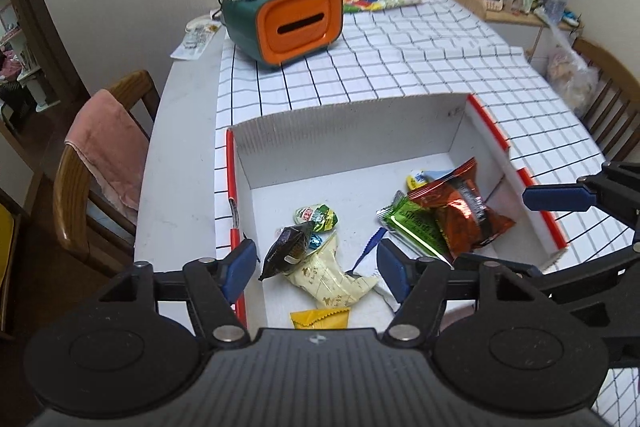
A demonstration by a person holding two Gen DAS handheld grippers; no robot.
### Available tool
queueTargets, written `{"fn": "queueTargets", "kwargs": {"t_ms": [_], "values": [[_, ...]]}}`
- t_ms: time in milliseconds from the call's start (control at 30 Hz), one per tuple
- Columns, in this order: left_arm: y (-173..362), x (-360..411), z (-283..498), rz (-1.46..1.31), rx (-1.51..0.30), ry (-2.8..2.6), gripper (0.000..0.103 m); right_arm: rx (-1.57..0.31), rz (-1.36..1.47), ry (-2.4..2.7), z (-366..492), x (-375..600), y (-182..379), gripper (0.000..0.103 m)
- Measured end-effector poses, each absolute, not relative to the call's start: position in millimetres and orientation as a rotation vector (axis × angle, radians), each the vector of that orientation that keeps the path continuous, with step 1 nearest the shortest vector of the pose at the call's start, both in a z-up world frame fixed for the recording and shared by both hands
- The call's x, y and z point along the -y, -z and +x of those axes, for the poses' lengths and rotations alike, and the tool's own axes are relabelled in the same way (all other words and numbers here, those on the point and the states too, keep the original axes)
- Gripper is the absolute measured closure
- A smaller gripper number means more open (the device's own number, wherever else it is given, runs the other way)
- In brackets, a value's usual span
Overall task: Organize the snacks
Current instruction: 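Withdraw both tools from the box toward the remaining snacks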
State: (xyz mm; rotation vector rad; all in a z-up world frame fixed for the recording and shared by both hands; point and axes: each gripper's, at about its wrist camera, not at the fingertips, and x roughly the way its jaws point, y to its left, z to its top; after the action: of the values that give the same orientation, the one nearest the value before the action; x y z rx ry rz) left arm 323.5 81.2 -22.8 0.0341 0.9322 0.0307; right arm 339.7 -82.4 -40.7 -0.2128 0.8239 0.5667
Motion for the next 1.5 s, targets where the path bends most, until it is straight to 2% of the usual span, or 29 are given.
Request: {"fn": "queueTargets", "kwargs": {"t_ms": [233, 633, 967, 1133, 1500], "values": [[2.6, -82.1, 293.6, 0.012, -0.872, 0.005, 0.028, -0.789, -0.169, -0.596, 312.8, 91.7, 24.7, 0.020], [-8.9, -84.7, 233.1, 0.041, -0.775, 0.032, 0.020, -0.745, -0.101, -0.658, 259.0, 106.0, 14.4, 0.001], [3.1, -85.5, 186.9, 0.075, -0.758, 0.129, 0.019, -0.746, -0.079, -0.666, 221.3, 121.6, 28.8, 0.000], [17.4, -88.6, 165.7, 0.079, -0.760, 0.179, 0.009, -0.734, -0.084, -0.656, 206.2, 130.5, 45.0, 0.000], [67.6, -98.1, 141.8, 0.201, -0.922, 0.398, 0.008, -0.835, -0.090, -0.593, 191.4, 146.8, 92.2, 0.000]]}}
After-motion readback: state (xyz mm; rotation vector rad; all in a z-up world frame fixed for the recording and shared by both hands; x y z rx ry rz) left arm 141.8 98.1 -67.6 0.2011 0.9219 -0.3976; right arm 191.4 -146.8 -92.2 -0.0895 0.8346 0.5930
